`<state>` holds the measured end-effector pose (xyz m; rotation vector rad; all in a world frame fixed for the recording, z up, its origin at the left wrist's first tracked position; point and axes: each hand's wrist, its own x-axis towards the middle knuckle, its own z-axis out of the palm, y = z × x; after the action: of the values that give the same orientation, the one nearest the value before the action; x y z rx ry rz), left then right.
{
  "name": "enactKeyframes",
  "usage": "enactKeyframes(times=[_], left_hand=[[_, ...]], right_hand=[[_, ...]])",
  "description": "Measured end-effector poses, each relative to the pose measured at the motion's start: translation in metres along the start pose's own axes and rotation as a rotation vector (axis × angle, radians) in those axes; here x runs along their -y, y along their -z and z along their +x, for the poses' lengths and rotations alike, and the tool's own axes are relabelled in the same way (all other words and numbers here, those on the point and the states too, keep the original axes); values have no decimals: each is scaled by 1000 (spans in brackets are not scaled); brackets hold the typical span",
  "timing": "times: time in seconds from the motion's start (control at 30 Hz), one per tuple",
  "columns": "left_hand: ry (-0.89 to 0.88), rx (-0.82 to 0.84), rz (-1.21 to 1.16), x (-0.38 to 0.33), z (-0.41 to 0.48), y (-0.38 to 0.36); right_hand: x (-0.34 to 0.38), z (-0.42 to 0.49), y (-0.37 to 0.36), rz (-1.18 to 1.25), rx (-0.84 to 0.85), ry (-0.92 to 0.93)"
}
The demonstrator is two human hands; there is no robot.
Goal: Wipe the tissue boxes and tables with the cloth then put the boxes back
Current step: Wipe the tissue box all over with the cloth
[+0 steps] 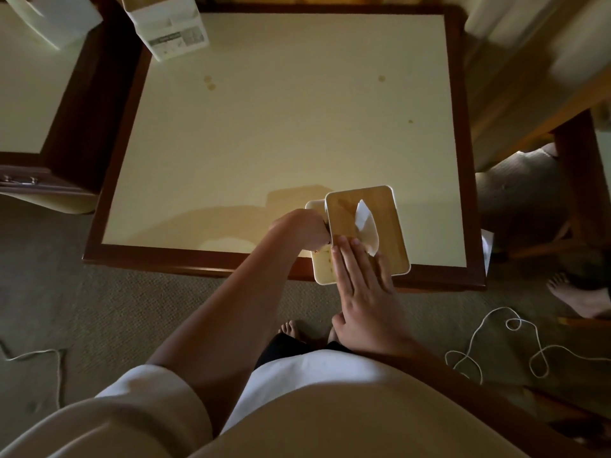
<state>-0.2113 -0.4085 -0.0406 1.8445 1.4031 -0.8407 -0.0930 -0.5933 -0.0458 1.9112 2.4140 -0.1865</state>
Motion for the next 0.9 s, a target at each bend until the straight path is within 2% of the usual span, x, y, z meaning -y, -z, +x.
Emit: enactKeyframes(times=[0.13,0.33,0.5,0.6,0.67,0.77,0.9], left_hand=[[69,-118,-66,-1,-6,-9],[116,135,-99,-8,-8,4],[78,126,-14,-8,-21,22],[61,115,-51,-9,-28,23],[60,32,-116,-8,-28,13],[-3,-277,-121,2,-32,-15],[-136,-613,-361,22,-56,-41]], right_hand=[[0,0,0,15,-8,-3],[0,1,0,36,-13,-1],[0,1,-1,18,-13,2],[2,2,-2,2,-21,-4],[3,1,-2,-5,-21,-7],[3,0,-2,-8,-26,-16],[3,1,-6,7,-39,-4]])
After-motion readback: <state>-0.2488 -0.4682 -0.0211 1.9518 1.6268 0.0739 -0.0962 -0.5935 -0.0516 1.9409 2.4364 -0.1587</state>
